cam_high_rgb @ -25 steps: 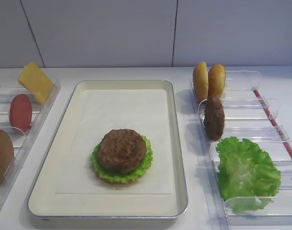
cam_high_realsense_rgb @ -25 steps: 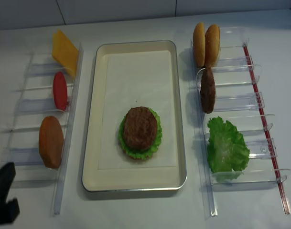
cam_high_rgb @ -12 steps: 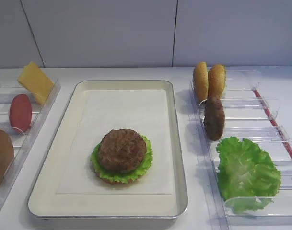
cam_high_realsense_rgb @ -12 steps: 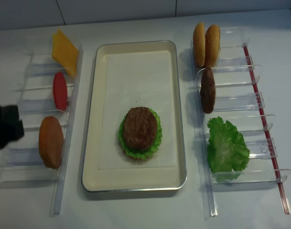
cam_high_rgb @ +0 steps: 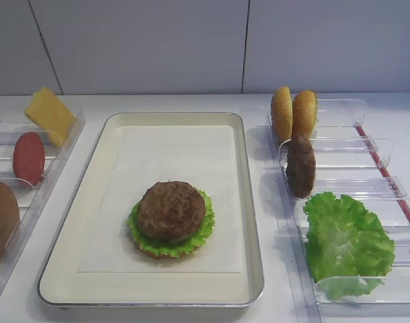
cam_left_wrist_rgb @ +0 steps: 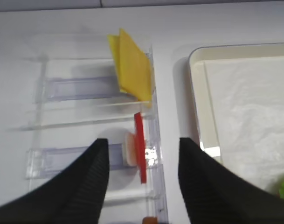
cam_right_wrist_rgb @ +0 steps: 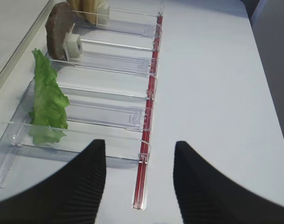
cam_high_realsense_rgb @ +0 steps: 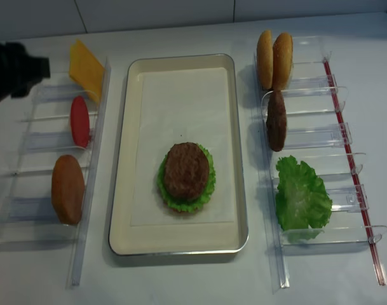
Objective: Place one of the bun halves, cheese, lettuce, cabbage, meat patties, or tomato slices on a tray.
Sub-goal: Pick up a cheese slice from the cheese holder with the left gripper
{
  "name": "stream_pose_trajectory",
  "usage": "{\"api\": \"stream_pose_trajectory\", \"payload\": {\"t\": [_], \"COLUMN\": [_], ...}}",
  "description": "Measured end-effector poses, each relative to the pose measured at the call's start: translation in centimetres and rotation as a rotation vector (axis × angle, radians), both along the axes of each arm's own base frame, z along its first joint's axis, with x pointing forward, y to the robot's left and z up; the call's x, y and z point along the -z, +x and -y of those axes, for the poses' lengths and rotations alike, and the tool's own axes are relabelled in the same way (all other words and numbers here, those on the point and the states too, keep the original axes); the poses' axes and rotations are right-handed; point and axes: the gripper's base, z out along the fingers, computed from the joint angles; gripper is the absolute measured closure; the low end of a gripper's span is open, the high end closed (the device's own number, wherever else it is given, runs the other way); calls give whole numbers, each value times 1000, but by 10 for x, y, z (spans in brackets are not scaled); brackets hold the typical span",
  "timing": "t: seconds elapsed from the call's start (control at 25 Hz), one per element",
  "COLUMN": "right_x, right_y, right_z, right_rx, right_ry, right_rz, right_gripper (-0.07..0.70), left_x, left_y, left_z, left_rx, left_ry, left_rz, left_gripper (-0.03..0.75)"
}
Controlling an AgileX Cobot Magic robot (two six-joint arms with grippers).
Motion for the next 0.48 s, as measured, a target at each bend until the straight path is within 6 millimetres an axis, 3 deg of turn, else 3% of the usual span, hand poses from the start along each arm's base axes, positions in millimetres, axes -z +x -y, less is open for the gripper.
{"api": "stream_pose_trajectory", "payload": {"t": [0.2,0.48], "right_x": [0,0], "right_y": [0,0], "right_z": [0,1], "right_rx": [1,13], "right_ry": [-2,6], "right_rz": [0,-1], "right_gripper": [263,263], "left_x": [2,22], "left_y": [44,94], "left_z": [4,4], "left_rx": [49,56], "left_ry": [-26,-32], "left_rz": [-22,-78], "left_gripper": [416,417]}}
